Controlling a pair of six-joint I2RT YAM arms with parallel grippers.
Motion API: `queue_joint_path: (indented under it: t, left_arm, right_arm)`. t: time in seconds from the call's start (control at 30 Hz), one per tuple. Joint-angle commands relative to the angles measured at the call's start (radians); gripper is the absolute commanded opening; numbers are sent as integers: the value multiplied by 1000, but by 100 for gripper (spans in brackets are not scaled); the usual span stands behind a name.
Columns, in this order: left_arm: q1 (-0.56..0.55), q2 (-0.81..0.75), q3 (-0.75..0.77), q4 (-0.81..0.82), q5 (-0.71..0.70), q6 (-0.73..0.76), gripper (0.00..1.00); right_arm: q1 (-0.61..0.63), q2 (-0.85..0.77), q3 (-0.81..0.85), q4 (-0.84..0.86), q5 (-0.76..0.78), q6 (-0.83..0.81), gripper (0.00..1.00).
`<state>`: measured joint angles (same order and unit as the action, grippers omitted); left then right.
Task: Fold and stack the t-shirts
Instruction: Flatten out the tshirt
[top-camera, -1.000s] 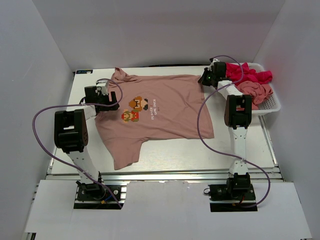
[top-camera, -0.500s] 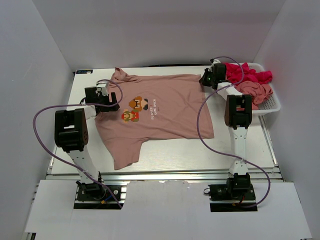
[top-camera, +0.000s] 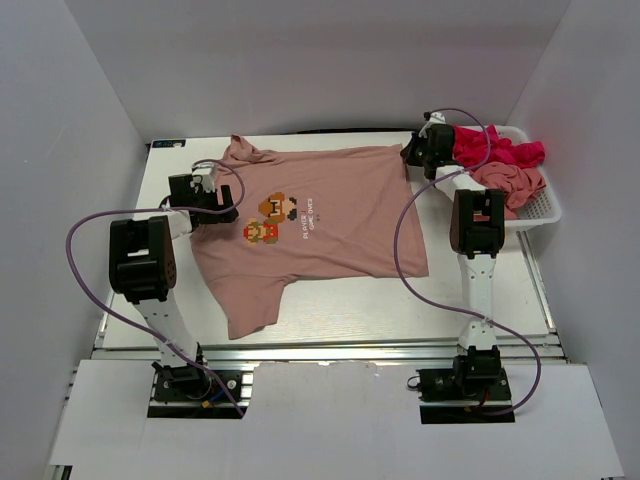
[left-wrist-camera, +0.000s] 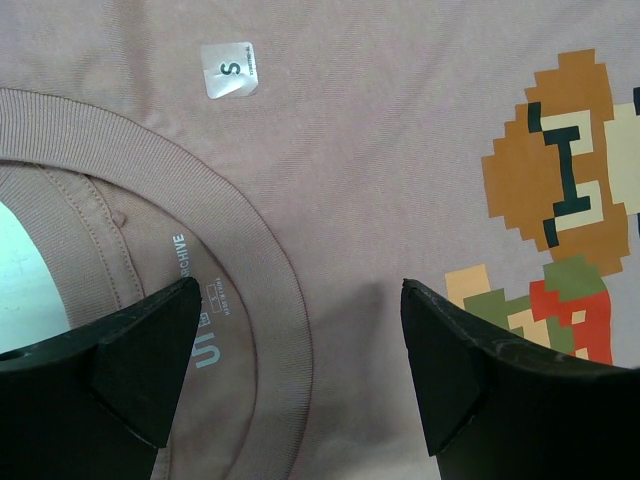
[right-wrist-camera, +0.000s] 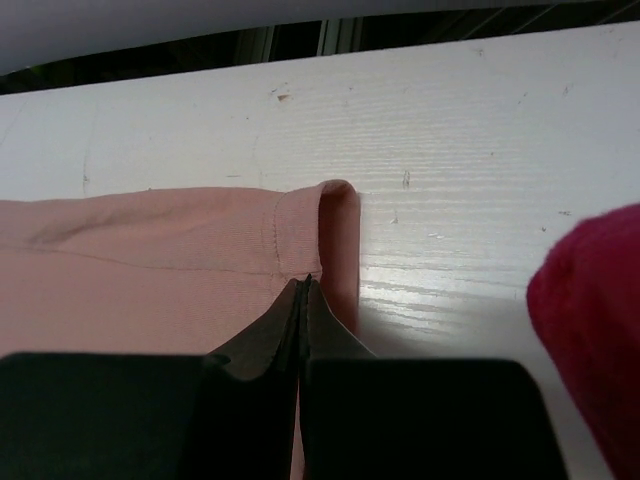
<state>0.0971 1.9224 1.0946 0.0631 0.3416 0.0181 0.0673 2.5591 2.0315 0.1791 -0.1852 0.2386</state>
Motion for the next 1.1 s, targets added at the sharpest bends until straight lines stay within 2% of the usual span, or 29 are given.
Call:
queue_joint_path:
  t: [0.0,0.2,0.47,0.63,0.7,0.73,0.77,0.83,0.93,1.07]
  left_arm:
    - [7,0,5,3,20,2,90]
    - [7,9,2,3,23,3,90]
    - [7,21,4,-2,23,5,90]
    - [9,17,4,-3,33,0,90]
    - [9,13,4,-6,31,5,90]
    - [9,9,4,-11,30,6,90]
    - [9,7,4,-11,30,8,90]
    - [12,-11,7,-17,28,9,90]
    - [15,-51,22,-48,31,19,91]
    - [24,-182,57,-133,28,37,92]
  right_arm:
    - [-12,-62,22,105,30,-16,0]
    - [-14,-20,75,112,58,-36,0]
    - [-15,-108,-111,321,81,-33,0]
    - [-15,-34,22,234,113,-39,0]
    - [-15,-28,21,250,131,-41,10]
    - [-15,-33,13,256,139,-41,20]
    - [-15,-36,6,258,151,-36,42]
    - [-15,-66,-28,267,155,-33,63]
    - [-14,-158,-121,305,153,-33,73]
    - [5,-331,-267,359,181,-73,89]
